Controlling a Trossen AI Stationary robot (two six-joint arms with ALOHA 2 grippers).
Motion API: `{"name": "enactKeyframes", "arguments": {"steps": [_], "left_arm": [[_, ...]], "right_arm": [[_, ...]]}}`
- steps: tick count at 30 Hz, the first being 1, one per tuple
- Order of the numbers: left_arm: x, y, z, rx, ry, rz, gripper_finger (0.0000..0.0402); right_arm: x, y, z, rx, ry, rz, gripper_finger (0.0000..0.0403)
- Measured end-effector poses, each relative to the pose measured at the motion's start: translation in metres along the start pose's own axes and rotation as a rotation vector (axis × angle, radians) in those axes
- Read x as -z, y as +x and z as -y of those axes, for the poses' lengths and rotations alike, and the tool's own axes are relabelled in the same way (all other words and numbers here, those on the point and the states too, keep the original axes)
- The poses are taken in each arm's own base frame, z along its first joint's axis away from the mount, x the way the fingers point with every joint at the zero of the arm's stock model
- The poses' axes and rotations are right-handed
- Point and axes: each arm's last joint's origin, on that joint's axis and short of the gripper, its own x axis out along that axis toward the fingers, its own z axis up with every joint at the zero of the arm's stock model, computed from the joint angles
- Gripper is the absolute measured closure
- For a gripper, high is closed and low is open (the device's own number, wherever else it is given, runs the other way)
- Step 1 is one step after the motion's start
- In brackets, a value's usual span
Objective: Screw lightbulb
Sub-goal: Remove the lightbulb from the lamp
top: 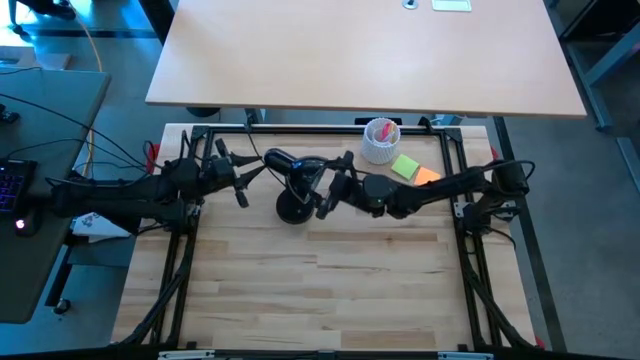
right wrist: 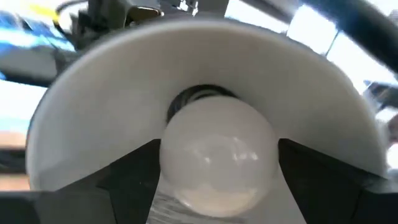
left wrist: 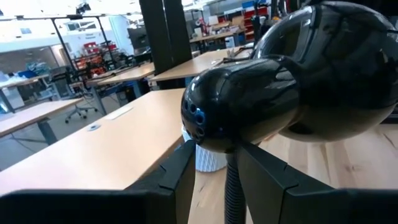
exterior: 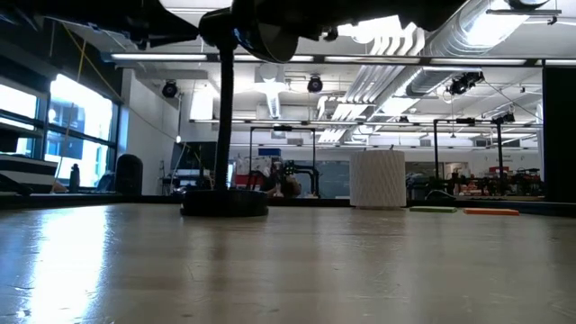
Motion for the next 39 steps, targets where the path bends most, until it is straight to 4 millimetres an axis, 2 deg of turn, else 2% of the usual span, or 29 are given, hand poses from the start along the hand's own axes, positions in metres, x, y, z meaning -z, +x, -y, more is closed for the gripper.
{"name": "enactKeyframes", "arguments": {"steps": [3,12,14,16,21,26,31,36,39], "left_arm": [[0.001,0.000,0.000,0.002,-0.004,-0.012,0.0291],[0.002,0.000,0.000,0.003,-0.028,-0.017,0.0291],[0.002,0.000,0.000,0.003,-0.033,-0.020,0.0291],[0.002,0.000,0.000,0.003,-0.037,-0.021,0.0291],[0.004,0.000,0.001,0.006,-0.049,-0.037,0.0291],[0.004,0.000,0.001,0.007,-0.047,-0.040,0.0291],[0.004,0.000,0.001,0.007,-0.056,-0.044,0.0291],[0.004,0.000,0.001,0.006,-0.064,-0.044,0.0291],[0.004,0.000,0.001,0.006,-0.063,-0.044,0.0291]], "right_arm": [[-0.004,-0.004,-0.005,0.016,-0.203,0.015,0.0087],[-0.007,-0.009,-0.014,0.008,-0.988,0.007,0.0087],[-0.006,-0.009,-0.014,0.029,-1.083,-0.019,0.0087],[-0.006,-0.011,-0.015,0.053,-1.089,-0.056,0.0087],[-0.007,-0.019,-0.026,0.090,-0.771,-0.116,0.0087],[-0.010,-0.030,-0.042,0.070,-0.326,-0.096,0.0087],[-0.008,-0.037,-0.045,0.255,0.154,-0.141,0.0087],[-0.005,-0.030,-0.043,0.109,0.440,-0.110,0.0087],[0.000,-0.020,-0.031,0.064,0.567,-0.104,0.0087]]}}
